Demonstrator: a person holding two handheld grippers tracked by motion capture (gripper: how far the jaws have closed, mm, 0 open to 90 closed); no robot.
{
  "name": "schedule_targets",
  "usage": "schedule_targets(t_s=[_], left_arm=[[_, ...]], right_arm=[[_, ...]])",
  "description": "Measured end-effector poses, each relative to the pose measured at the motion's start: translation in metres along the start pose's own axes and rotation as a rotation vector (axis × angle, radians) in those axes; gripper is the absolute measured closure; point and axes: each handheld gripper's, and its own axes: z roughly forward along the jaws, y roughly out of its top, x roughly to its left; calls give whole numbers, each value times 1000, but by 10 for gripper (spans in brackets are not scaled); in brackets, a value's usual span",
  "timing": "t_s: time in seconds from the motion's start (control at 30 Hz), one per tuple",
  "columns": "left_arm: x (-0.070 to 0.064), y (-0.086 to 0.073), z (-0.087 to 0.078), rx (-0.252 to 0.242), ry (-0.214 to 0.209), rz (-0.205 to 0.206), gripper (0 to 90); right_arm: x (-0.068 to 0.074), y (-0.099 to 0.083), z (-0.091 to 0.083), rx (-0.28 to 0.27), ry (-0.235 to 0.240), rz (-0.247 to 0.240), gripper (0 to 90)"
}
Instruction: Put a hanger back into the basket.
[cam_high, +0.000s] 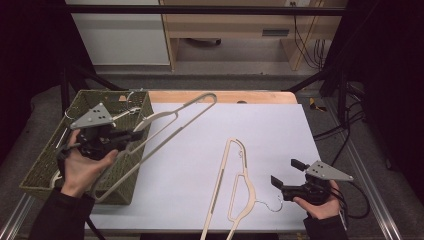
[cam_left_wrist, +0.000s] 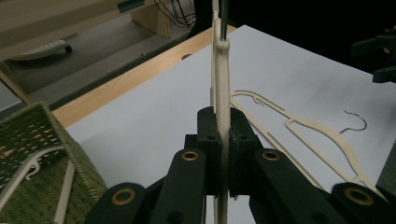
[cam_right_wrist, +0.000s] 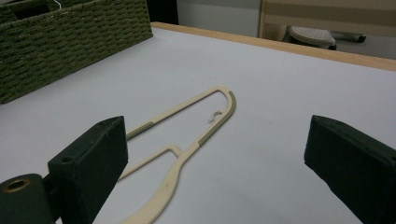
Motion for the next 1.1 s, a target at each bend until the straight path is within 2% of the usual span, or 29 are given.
schedule_targets(t_s=[0.1,0.23,0.43,0.77,1.1], left_arm=[[15,3,-10,-6,24,-2,858],[38,2,-21,-12,29,-12,857],[72,-12,-33,-3,68,-38,858],[110,-37,-48,-4,114,-68,858],[139,-63,-55,19,181,-99,858]], right_arm=[[0,0,1,3,-2,-5,68],[0,-1,2,8,-1,-6,68],[-1,0,1,1,-5,-6,65],[-2,-3,4,16,-3,-11,61],[-2,-2,2,7,-6,-6,61]])
